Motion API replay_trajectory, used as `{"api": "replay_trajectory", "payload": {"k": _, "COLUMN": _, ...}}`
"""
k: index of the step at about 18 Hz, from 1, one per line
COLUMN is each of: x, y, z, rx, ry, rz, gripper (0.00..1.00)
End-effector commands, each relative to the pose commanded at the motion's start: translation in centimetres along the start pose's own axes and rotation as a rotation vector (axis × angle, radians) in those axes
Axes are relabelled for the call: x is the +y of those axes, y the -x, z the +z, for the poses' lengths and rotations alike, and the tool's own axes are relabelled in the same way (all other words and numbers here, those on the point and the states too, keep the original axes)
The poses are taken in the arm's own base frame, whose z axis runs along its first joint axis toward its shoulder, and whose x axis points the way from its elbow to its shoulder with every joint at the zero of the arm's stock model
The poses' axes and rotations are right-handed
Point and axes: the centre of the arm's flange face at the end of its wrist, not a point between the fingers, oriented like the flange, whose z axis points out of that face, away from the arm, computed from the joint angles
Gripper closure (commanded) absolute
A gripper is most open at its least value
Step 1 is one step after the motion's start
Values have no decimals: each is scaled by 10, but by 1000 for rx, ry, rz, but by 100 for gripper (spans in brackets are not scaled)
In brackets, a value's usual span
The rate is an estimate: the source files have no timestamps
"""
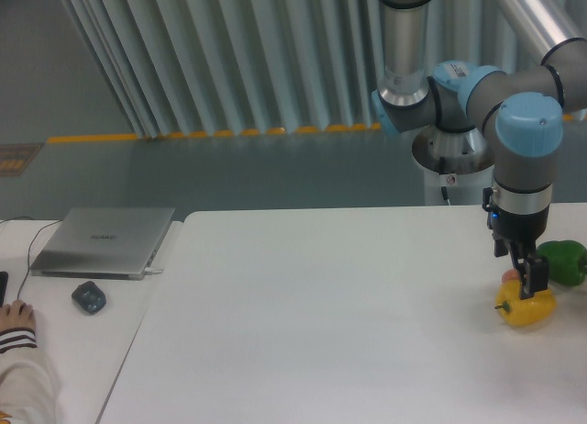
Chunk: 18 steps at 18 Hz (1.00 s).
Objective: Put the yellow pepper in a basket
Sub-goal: 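Lower the gripper around the yellow pepper and close on it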
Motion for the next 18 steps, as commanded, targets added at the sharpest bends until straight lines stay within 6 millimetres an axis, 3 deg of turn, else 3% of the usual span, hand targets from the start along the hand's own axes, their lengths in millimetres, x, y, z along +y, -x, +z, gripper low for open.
{"api": "replay_trajectory", "payload": {"k": 5, "x": 0, "y": 0, "z": 8, "rx": -3, "ry": 2, "rz": -1, "gripper": 0}}
{"api": "replay_trajectory", "payload": {"k": 9, "x": 6, "y": -7, "z": 34, "rx": -63, "ry": 2, "rz": -15, "gripper": 0}}
{"api": "replay_trajectory", "payload": {"k": 15, "x": 8, "y": -5, "z": 39, "rx": -69, "ry": -2, "rz": -48, "gripper": 0}}
{"api": "replay_trajectory", "payload": {"k": 18, "x": 17, "y": -3, "z": 38, "rx": -74, "ry": 5, "rz": -64, "gripper": 0}}
